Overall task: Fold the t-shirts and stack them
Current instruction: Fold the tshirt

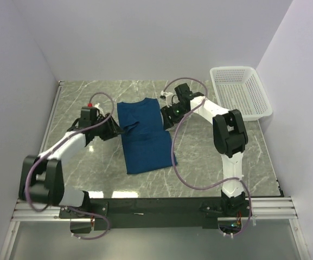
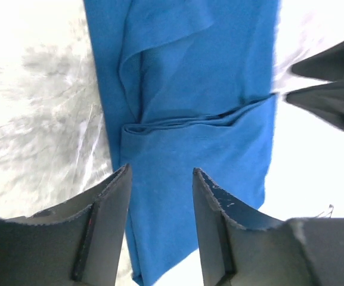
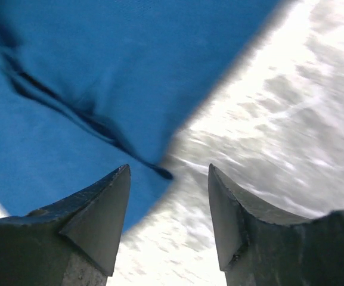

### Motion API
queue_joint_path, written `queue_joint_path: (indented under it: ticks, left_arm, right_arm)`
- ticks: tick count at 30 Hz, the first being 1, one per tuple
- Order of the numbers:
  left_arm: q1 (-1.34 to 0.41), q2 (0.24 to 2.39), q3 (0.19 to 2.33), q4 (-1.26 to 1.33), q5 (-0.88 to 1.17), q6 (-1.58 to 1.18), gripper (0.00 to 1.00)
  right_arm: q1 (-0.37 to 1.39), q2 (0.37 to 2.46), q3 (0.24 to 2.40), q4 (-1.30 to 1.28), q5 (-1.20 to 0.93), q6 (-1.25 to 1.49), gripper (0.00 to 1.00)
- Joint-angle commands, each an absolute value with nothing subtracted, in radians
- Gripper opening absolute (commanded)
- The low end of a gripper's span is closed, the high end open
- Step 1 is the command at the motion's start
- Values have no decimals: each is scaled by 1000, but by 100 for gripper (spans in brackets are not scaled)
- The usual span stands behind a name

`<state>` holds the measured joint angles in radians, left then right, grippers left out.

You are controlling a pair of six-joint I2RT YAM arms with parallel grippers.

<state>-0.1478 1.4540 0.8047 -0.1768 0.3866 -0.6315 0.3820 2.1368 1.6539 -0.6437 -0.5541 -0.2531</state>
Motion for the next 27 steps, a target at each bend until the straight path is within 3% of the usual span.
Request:
queue_joint_path:
  ticks: [1, 4, 5, 6, 9, 10, 15, 19, 27]
  left_arm:
    - [-138, 1284, 789, -192, 310, -649, 52]
    - [-137, 1152, 743, -250, 349, -686, 55]
    - [-138, 1102, 701, -276, 374, -740, 57]
    - [-143, 1083, 674, -294, 403, -774, 58]
    - [-210, 1039, 569, -420, 437, -902, 56]
    - [-244, 1029, 546, -451, 408, -938, 57]
    - [-416, 905, 350, -500, 344, -1239, 57]
    - [-434, 827, 278, -445, 328, -1310, 59]
    - [-437, 980, 307, -282, 348, -1324, 60]
  right_arm:
    - [387, 1989, 1606, -557, -416, -291, 63]
    - [387, 1832, 1488, -551, -512, -528, 63]
    - [390, 1783, 1400, -570, -658, -637, 63]
    - [388, 1731, 1344, -671, -749, -954, 63]
    - [443, 1515, 1073, -744, -807, -1422, 73]
    - [480, 1427, 945, -697, -772, -1442, 74]
    - [759, 1332, 720, -357, -510, -1298, 75]
    - [808, 1393, 712, -278, -402, -1210, 74]
    - [816, 1457, 715, -204, -301, -1149, 71]
